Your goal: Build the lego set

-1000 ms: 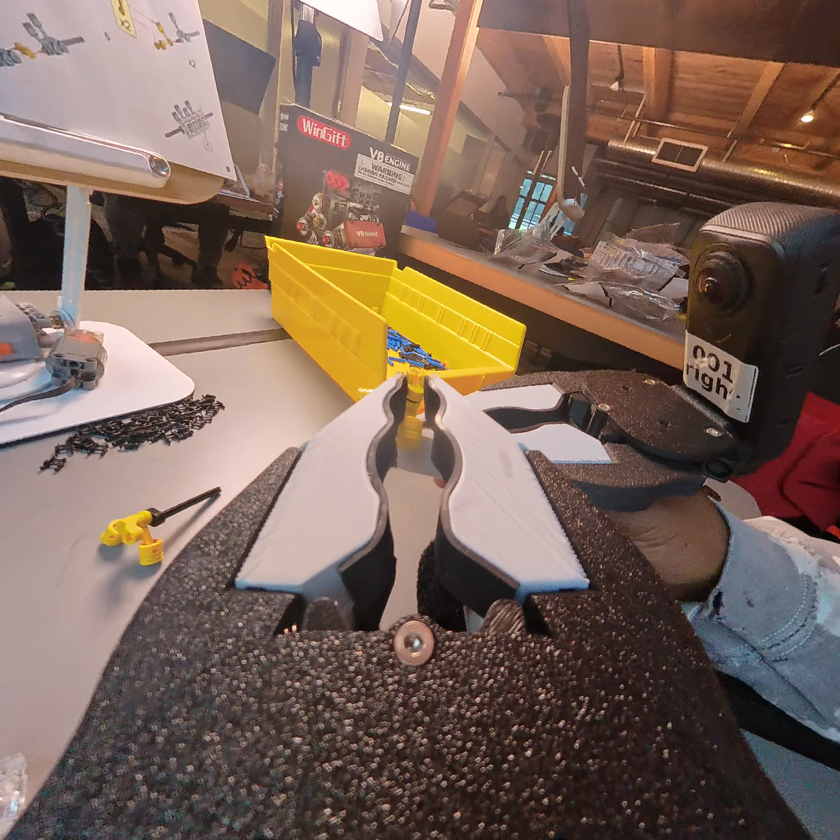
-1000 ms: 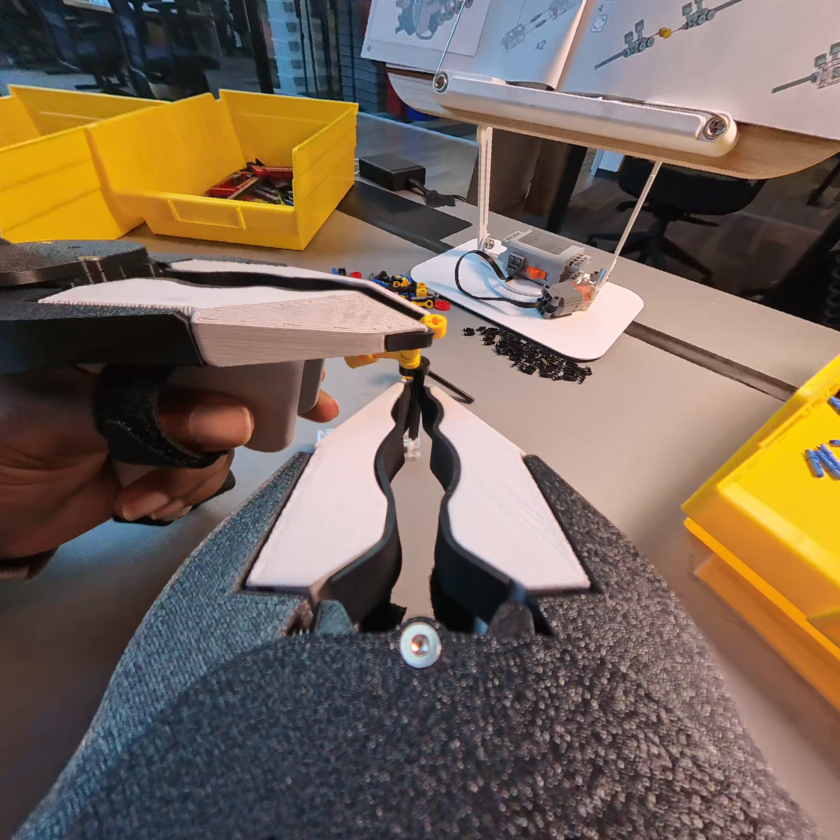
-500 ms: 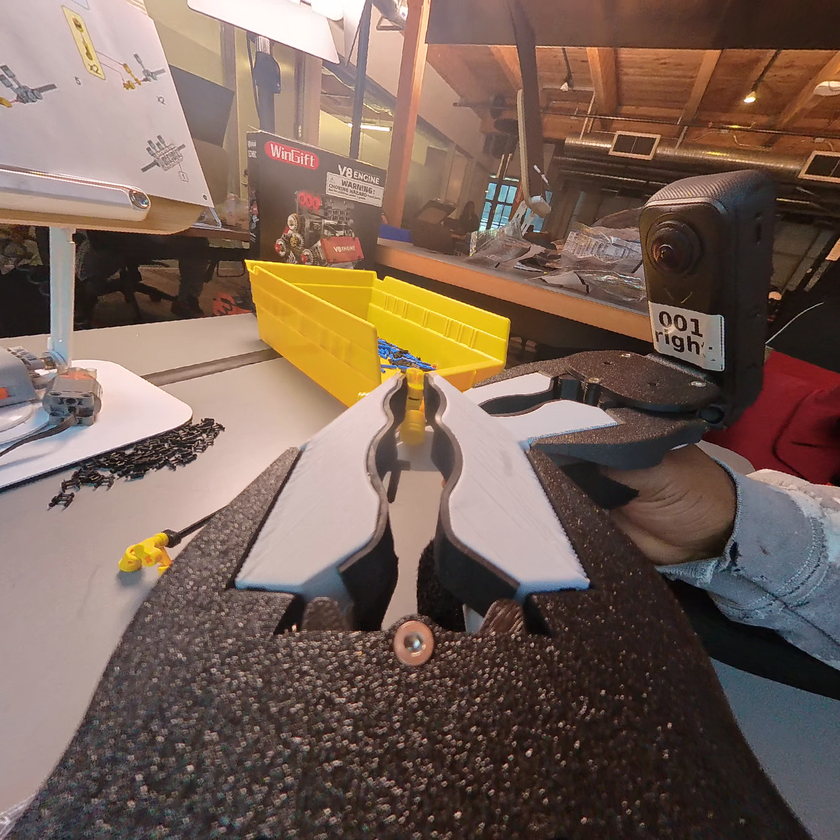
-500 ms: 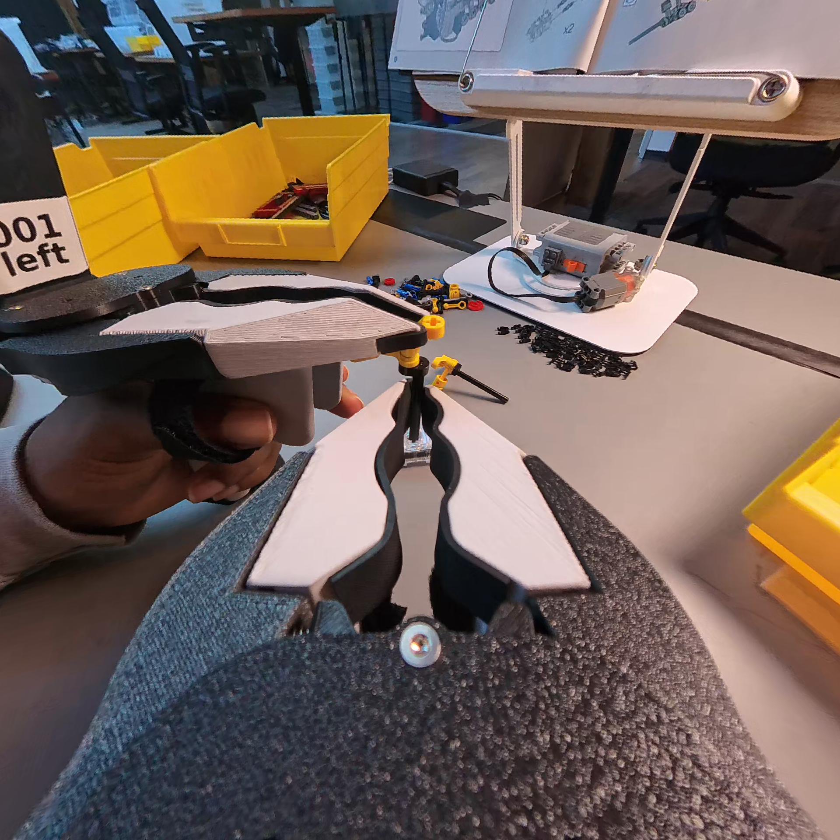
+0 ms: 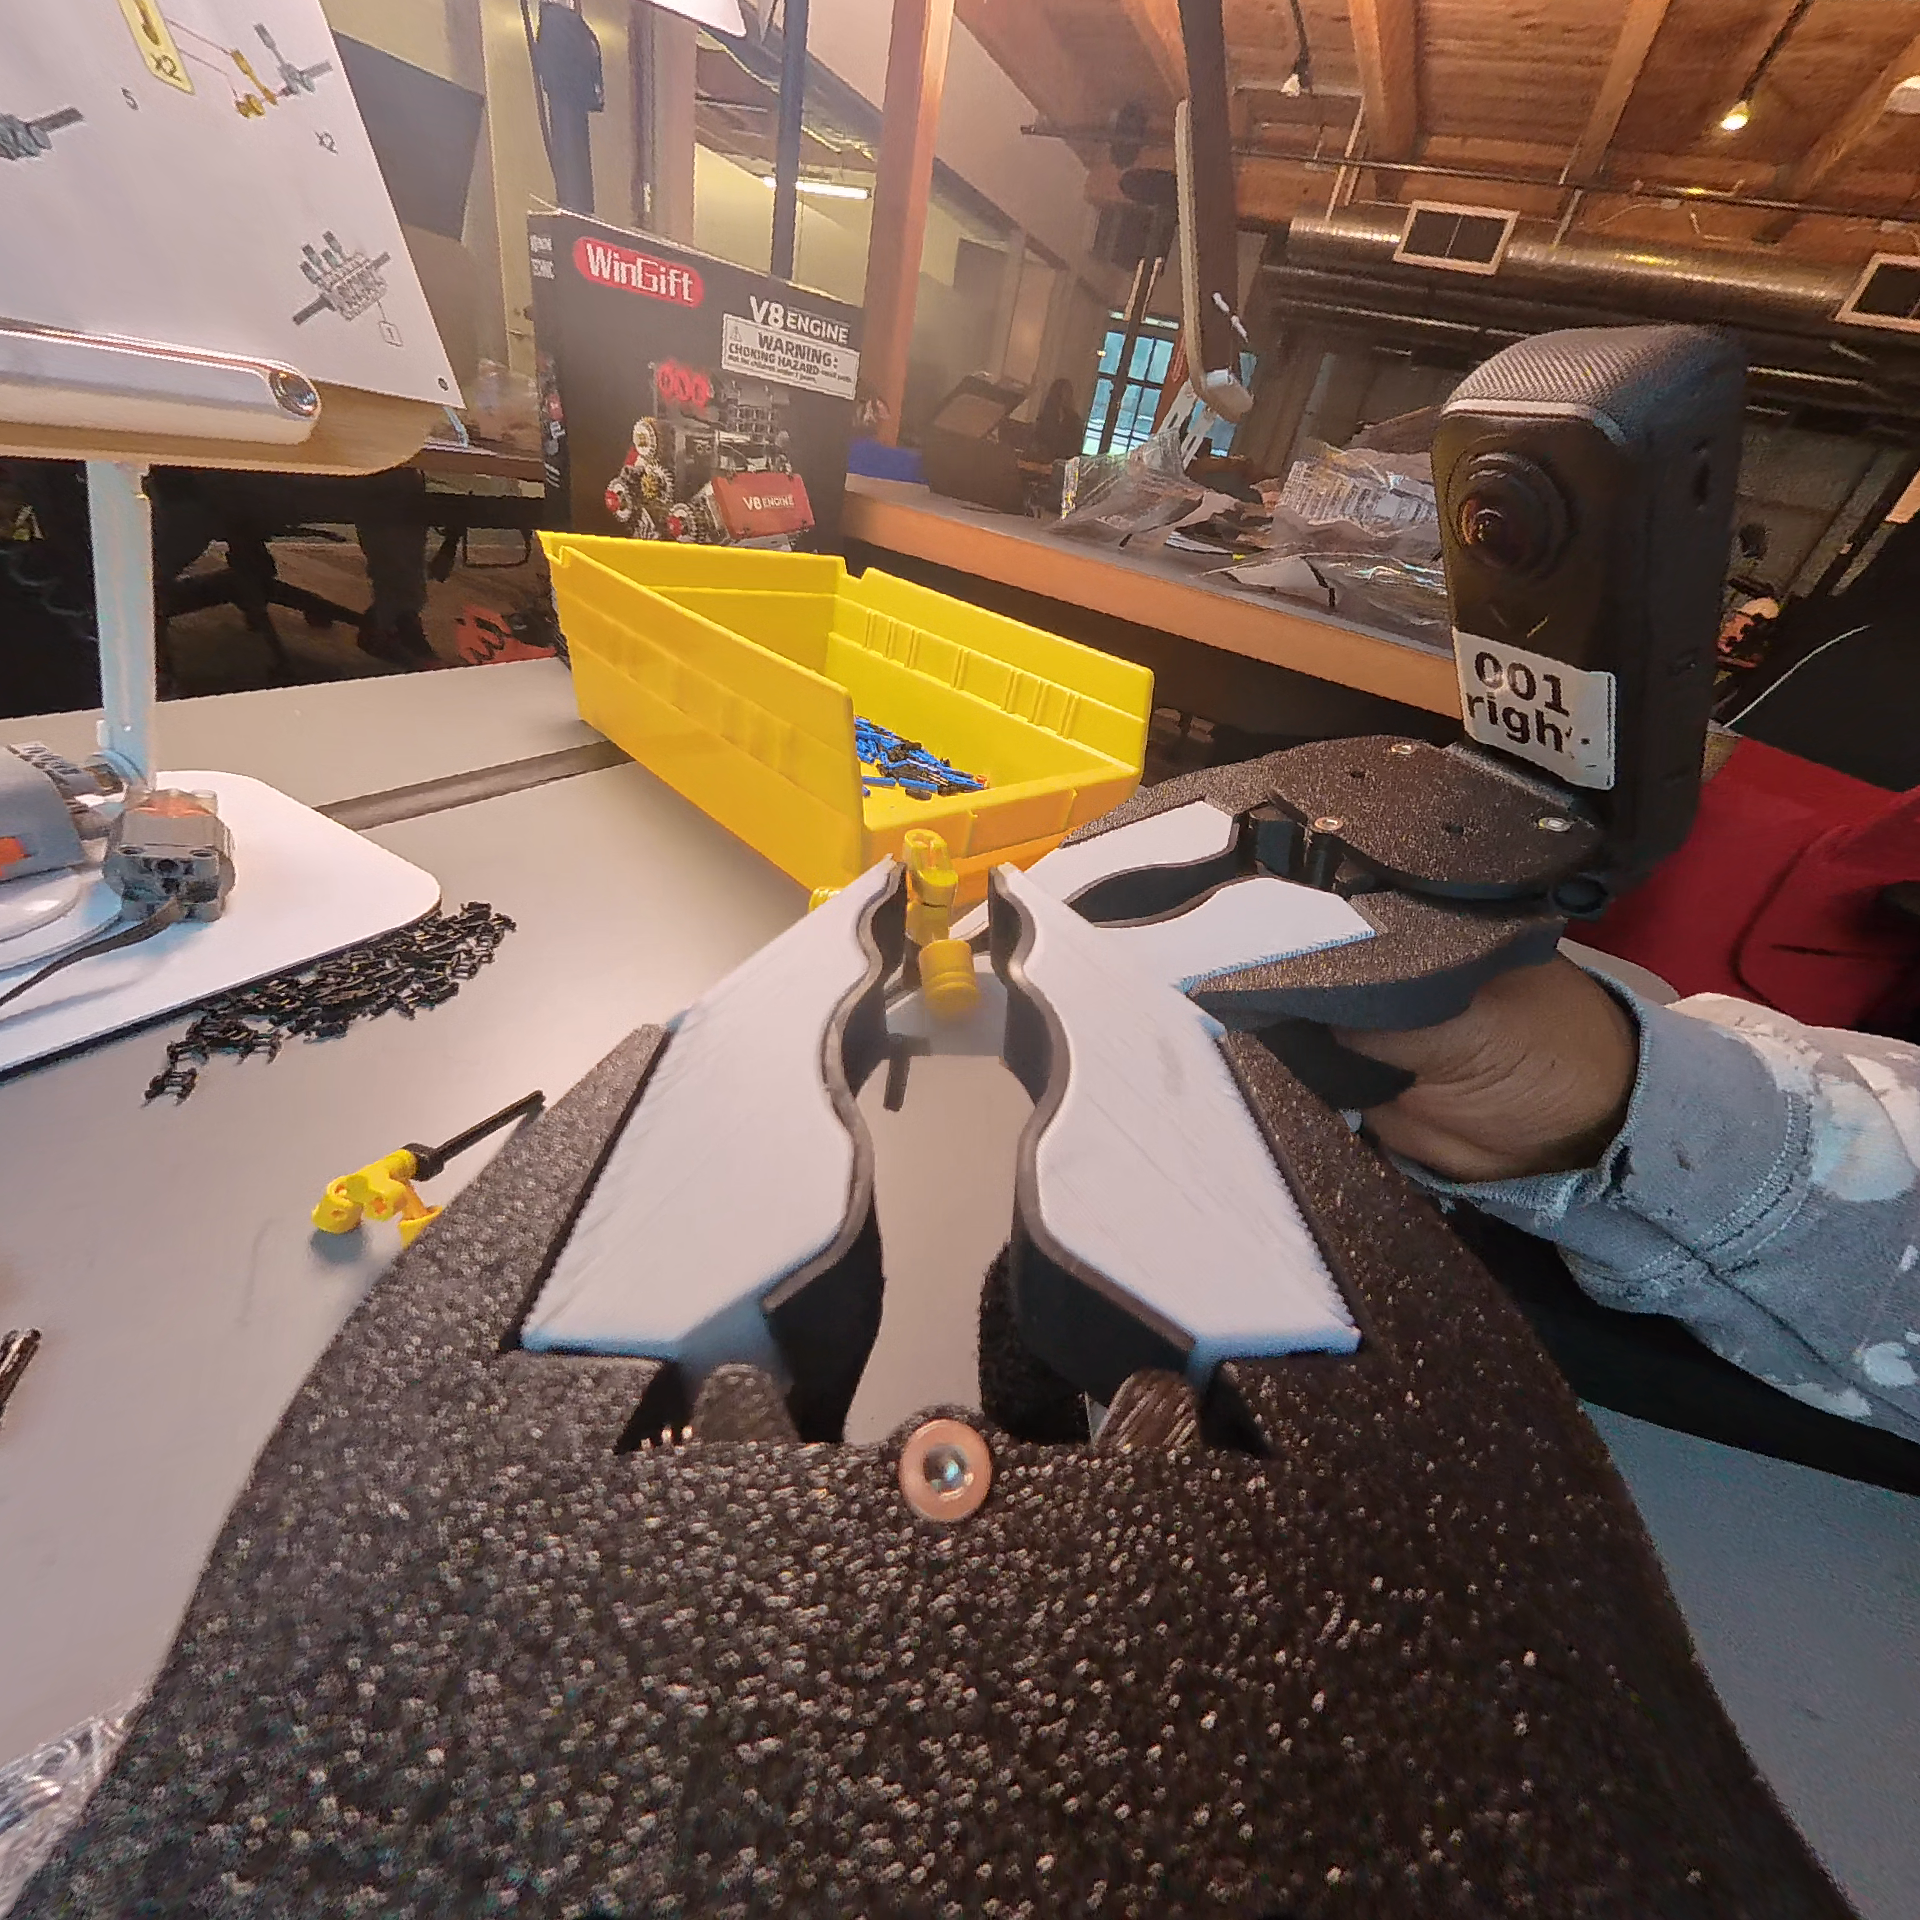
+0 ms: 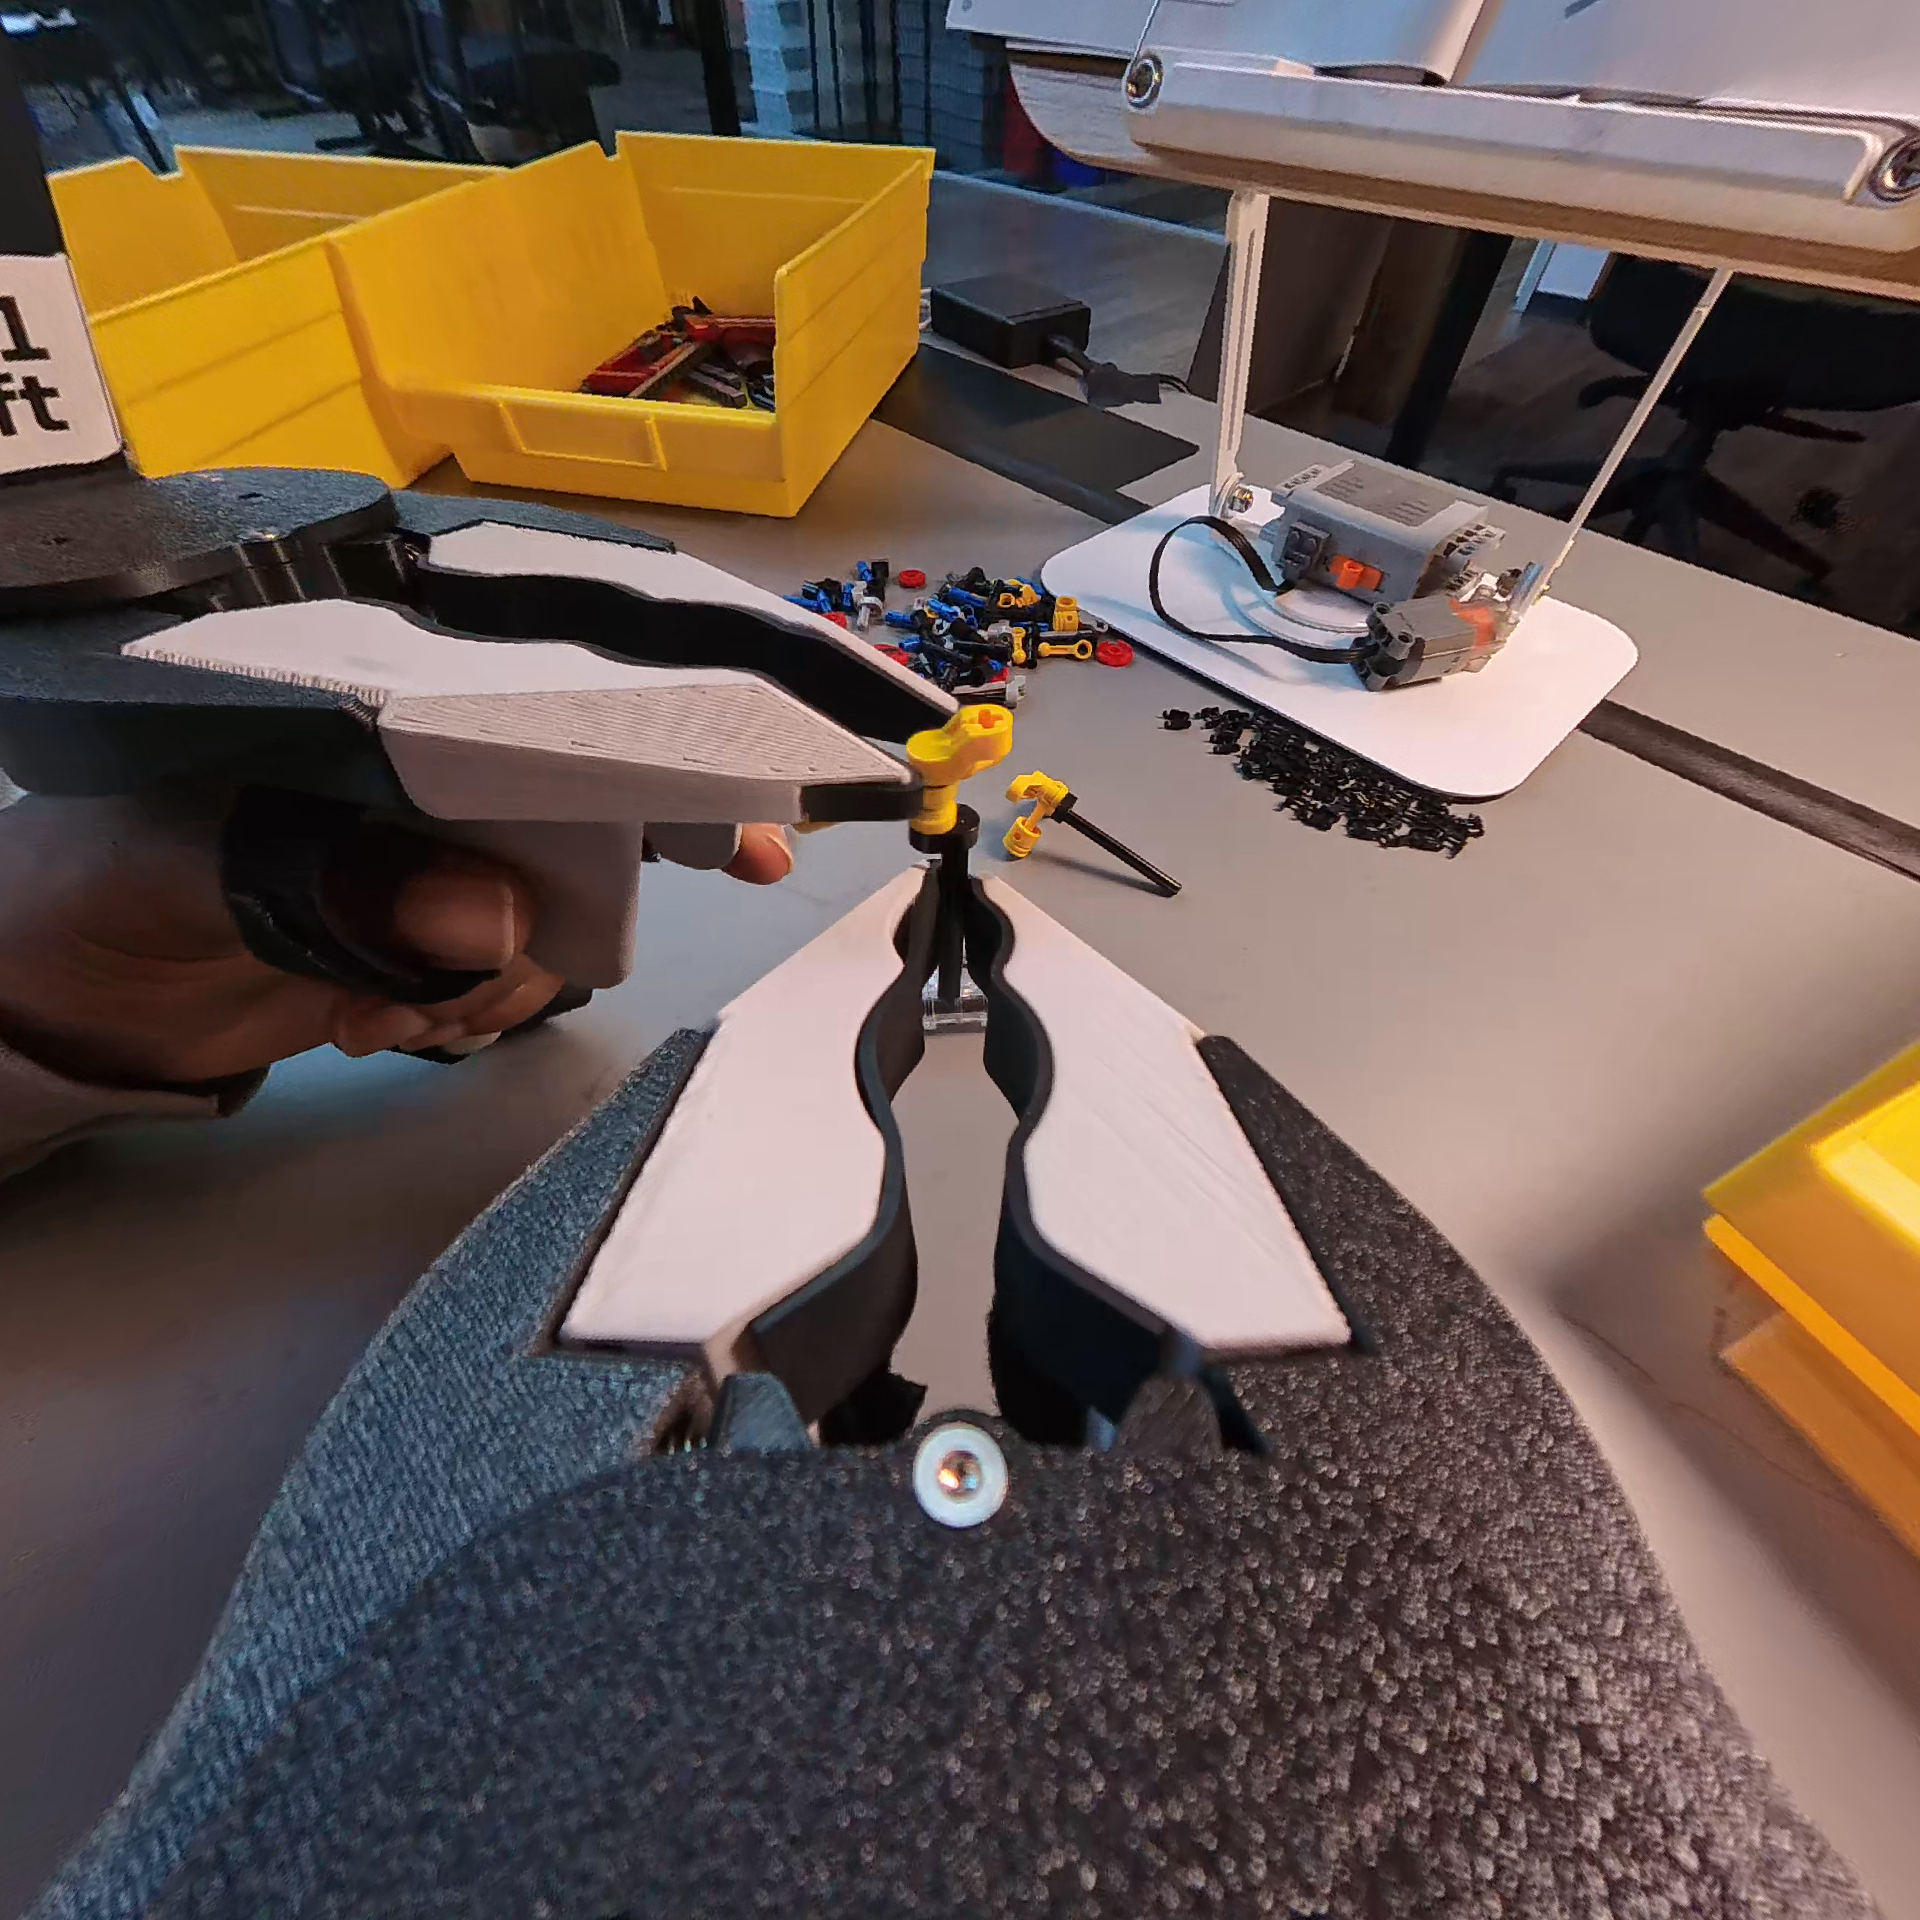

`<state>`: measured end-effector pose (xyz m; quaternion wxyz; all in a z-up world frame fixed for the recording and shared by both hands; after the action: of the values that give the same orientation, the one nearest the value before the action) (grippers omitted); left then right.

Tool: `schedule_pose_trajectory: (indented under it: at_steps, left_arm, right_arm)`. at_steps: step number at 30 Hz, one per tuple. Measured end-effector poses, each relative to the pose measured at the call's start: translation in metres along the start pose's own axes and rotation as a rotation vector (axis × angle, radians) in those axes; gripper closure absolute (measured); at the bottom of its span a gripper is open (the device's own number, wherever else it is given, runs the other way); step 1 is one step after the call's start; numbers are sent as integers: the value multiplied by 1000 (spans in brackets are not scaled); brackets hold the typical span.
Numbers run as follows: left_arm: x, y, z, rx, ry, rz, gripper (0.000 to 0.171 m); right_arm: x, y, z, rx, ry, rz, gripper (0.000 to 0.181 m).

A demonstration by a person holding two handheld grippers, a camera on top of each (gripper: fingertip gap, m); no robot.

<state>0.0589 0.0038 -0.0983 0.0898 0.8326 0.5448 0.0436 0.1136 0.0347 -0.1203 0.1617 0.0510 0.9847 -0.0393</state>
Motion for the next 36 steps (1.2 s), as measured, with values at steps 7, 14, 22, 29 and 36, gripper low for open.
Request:
schedule_pose_trajectory:
  at_steps: [7, 14, 22, 29, 36]
  left_arm:
    - [-13, -7, -10, -53, 2, 14, 155]
    - [-27, -27, -8, -519, -123, 136, 136]
    - [-26, -20, 10, -803, -195, 256, 123]
    - [-28, -24, 16, -835, -197, 285, 128]
    - [-34, -24, 15, -878, -139, 381, 129]
  right_arm:
    - [0, -3, -2, -34, 5, -5, 179]
    - [2, -6, -6, -206, 13, 50, 179]
    - [8, -21, -9, -435, -14, 120, 178]
    - [11, -26, -9, -526, -46, 166, 178]
    - [10, -33, -14, -576, -37, 183, 178]
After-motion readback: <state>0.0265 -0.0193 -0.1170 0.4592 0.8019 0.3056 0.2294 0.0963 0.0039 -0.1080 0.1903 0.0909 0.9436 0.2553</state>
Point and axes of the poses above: each gripper's, where its closed fingertips meet, x out along the fingers, z out of its underside, y = z × x across the jaws, the point moved 5 cm from there along -x, back along the fingers, and after that the axes turned 13 degrees about -z, right-handed, at the moved point
